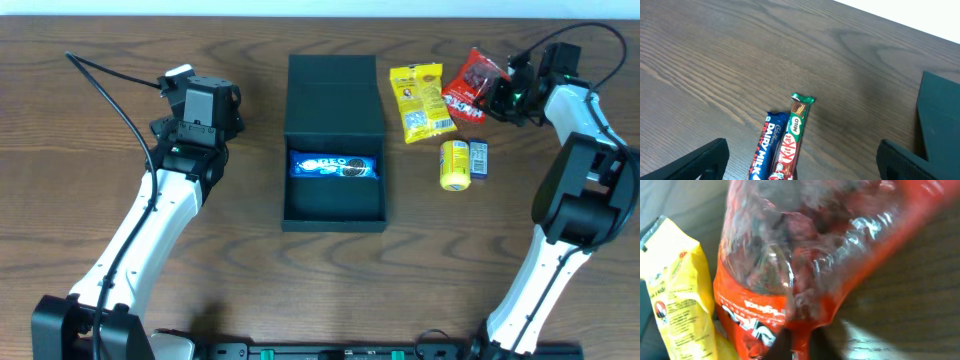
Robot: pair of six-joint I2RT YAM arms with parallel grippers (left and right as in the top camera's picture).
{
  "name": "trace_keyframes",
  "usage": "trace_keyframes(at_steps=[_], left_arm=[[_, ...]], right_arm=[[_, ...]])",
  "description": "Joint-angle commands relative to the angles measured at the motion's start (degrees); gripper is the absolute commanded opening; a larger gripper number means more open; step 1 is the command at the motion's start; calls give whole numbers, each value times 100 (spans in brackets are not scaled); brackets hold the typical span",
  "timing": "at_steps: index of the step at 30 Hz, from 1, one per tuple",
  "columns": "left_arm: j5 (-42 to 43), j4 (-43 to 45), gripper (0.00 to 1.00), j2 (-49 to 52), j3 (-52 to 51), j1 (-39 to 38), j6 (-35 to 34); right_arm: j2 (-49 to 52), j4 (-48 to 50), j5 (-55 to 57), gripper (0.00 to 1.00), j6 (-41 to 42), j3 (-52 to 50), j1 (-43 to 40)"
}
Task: Pack container
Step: 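Reach the right gripper to the red Hacks bag and grasp it, then lift the red Hacks bag and carry it over the box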
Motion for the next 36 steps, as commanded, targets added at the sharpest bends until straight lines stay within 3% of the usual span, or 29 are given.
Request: trace_keyframes(at_steps=[1, 7, 15, 22, 29, 36], left_arm=[[-44, 0, 95, -63, 57, 31, -17], [-44, 0, 96, -63, 57, 31, 24], [-46, 0, 95, -63, 57, 31, 26], [-46, 0, 95, -63, 57, 31, 197], [-46, 0, 95, -63, 57, 31, 269], [-52, 7, 96, -63, 57, 31, 503]], right_arm=[[125, -55, 129, 1, 74, 66, 20], [114, -809, 107, 1, -98, 599, -76], [107, -3213, 455, 1, -1305, 3241, -76], [-85, -4572, 516, 2, -1941, 4809, 125], [-1412, -4555, -238, 2, -1947, 4310, 188], [-3491, -3311, -540, 2, -1777, 1209, 505]])
